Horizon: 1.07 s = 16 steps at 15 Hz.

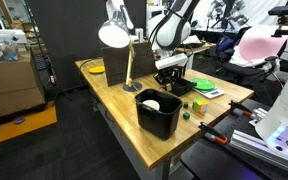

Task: Pick the Rubik's cube on the object and put it on the table

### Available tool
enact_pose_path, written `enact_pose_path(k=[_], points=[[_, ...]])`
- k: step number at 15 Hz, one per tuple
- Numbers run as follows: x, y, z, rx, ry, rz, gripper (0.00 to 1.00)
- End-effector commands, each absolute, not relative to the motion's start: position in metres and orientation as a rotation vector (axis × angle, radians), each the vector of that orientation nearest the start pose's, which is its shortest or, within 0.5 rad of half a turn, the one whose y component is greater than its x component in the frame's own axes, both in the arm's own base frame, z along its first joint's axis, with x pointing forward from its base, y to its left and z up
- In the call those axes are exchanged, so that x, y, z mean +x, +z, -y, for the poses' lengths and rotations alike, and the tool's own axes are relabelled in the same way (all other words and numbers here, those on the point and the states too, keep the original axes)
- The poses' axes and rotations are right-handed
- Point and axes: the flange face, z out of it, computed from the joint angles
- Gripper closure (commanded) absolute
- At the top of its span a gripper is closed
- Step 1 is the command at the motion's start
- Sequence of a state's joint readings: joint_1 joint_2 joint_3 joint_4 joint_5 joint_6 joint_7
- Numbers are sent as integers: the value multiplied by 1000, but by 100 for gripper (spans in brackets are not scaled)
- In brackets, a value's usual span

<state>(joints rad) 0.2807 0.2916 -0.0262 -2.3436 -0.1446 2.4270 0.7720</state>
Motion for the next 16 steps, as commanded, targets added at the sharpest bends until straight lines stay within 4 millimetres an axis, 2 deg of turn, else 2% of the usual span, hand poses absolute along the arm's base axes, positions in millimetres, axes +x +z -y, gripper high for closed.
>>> enact_pose_path(k=[1,6,10,11,16], points=[[447,189,-114,-3249,299,-871,92],[408,183,-91,-3196,405,-1150,92],[398,190,-76,-3145,409,-1254,92],[403,180,-80,-3173,416,-1212,67],[402,185,-77,-3162,404,-1226,67]])
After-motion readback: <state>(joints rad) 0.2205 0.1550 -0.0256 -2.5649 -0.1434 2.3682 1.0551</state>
